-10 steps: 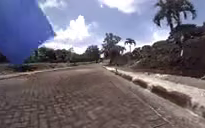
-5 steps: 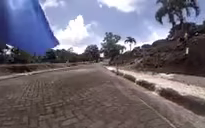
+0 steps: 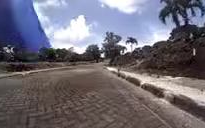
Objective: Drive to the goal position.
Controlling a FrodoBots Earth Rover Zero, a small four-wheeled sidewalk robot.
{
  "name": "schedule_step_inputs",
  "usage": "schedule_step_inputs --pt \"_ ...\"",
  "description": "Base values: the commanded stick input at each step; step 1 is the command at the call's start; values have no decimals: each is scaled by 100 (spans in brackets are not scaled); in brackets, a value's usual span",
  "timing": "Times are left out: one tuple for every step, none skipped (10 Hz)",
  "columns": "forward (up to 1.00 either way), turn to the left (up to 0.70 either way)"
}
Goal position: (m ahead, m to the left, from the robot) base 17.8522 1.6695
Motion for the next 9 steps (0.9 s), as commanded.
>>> schedule_step_inputs --pt "70 0" --pt "70 0" --pt "70 0" --pt "70 0" --pt "70 0" --pt "70 0" --pt "70 0" --pt "70 0" --pt "70 0"
